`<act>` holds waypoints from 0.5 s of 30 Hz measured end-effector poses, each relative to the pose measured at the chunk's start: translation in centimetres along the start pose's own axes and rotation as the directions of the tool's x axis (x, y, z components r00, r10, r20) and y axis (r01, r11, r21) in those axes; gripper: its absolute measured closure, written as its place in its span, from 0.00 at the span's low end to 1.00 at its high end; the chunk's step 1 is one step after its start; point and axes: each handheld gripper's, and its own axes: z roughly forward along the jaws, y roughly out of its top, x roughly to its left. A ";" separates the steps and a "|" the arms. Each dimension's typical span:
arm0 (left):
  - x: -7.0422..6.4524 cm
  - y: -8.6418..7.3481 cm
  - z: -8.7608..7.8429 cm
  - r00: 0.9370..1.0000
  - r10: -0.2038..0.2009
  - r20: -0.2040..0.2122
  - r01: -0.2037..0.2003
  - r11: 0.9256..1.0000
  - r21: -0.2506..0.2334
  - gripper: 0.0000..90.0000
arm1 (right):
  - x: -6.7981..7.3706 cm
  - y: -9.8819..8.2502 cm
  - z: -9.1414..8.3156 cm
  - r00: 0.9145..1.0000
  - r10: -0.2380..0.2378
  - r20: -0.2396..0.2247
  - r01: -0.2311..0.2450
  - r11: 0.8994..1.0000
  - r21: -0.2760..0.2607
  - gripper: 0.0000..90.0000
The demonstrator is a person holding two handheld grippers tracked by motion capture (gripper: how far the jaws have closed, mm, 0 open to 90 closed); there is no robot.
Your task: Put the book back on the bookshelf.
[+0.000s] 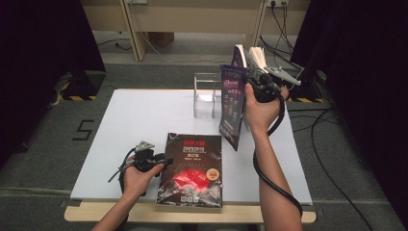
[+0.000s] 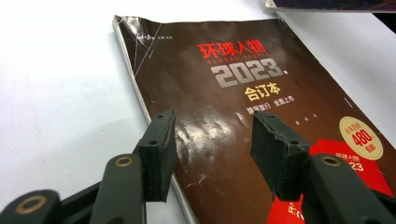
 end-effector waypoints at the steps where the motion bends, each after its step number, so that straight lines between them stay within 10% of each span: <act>1: 0.0 0.0 0.0 1.000 -0.001 0.000 0.001 1.000 0.000 0.55 | 0.0 0.0 0.1 1.000 -0.001 -0.001 0.001 1.000 -0.002 0.94; 15: 0.1 0.0 0.1 1.000 0.000 0.000 0.000 1.000 -0.003 0.55 | 0.2 0.4 0.7 1.000 0.002 0.000 -0.002 1.000 -0.011 0.94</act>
